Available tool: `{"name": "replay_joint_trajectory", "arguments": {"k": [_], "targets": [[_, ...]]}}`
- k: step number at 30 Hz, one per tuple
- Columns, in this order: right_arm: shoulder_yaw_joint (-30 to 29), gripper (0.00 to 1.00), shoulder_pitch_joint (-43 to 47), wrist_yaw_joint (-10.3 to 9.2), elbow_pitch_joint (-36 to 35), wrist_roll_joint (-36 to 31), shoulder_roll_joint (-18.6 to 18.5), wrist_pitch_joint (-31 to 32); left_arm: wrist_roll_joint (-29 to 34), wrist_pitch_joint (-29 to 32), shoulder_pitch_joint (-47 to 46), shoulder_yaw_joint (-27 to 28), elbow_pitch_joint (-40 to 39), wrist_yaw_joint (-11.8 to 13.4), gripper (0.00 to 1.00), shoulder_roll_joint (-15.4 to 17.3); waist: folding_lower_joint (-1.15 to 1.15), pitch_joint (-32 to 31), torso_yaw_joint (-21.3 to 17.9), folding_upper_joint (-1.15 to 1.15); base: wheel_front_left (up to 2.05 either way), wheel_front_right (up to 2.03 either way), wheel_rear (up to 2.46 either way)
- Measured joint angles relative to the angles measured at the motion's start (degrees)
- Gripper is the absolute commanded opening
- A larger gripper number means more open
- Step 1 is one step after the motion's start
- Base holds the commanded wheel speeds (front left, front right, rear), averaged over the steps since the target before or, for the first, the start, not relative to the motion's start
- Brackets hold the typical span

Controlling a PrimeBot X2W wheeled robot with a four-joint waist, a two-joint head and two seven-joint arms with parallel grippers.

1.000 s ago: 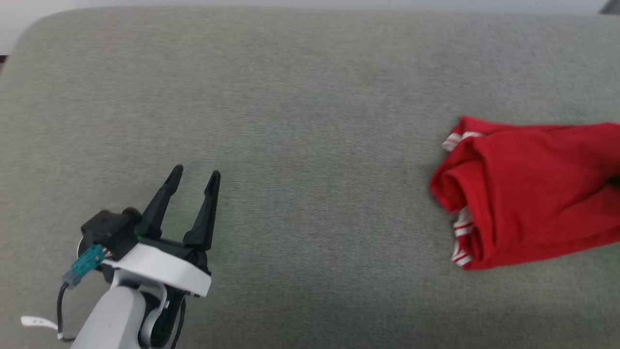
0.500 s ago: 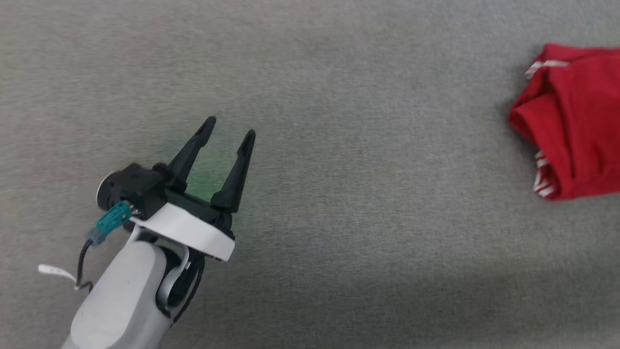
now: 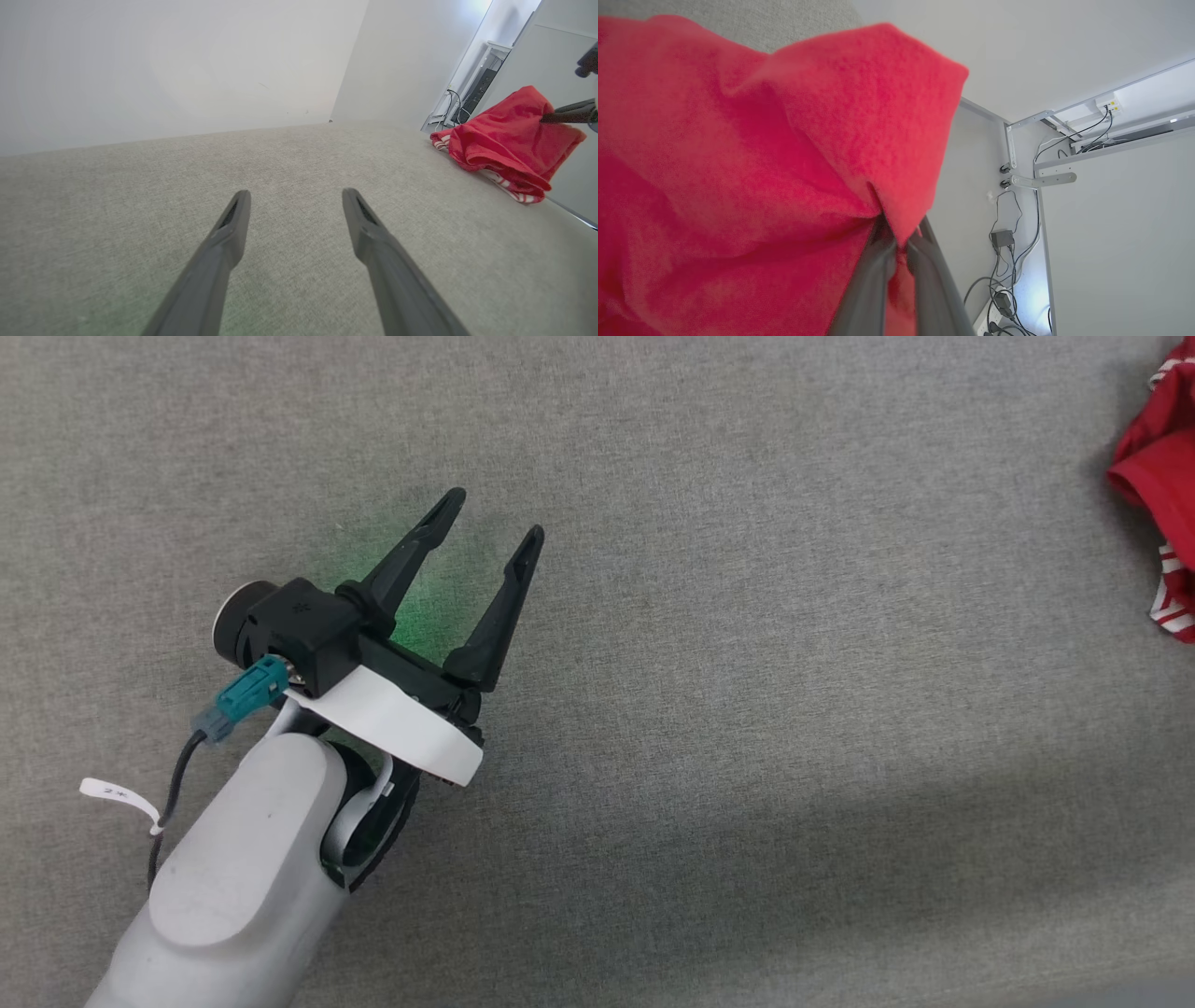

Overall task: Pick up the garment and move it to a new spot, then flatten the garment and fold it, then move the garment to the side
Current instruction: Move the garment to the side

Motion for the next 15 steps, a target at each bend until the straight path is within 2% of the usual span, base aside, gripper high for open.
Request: {"name": "replay_joint_trajectory", "arguments": {"k": [8, 9, 12, 13, 15], "targets": [[-2.4, 0.00, -2.8, 0.00, 8.5, -2.4, 7.4, -2.6, -0.7, 0.0, -1.4, -0.8, 0.4, 0.0, 1.00, 0.4, 0.00, 1.6, 0.6, 0.00, 0.00, 0.00, 0.00], [-2.4, 0.02, -2.9, 0.00, 9.2, -2.7, 7.8, -3.0, -0.8, 0.0, -1.5, -0.8, 0.4, 0.0, 1.00, 0.5, 0.00, 1.6, 0.7, 0.00, 0.00, 0.00, 0.00], [-3.0, 0.36, -4.0, 0.00, 11.4, -3.4, 9.1, -4.0, -1.0, 0.0, -1.5, -0.4, 0.4, 0.0, 1.00, 0.5, 0.00, 1.6, 1.2, 0.00, 0.00, 0.00, 0.00], [-3.3, 0.66, -4.3, 0.00, 11.9, -3.4, 9.4, -4.4, -1.1, 0.0, -1.5, -0.1, 0.4, 0.0, 1.00, 0.5, 0.00, 1.5, 1.3, 0.00, 0.00, 0.00, 0.00], [-3.4, 1.00, -4.9, 0.00, 12.6, -3.2, 9.7, -4.8, -1.3, 0.0, -1.3, 0.9, 0.3, 0.0, 1.00, 0.6, 0.00, 1.2, 1.4, 0.00, 0.00, 0.00, 0.00]]}}
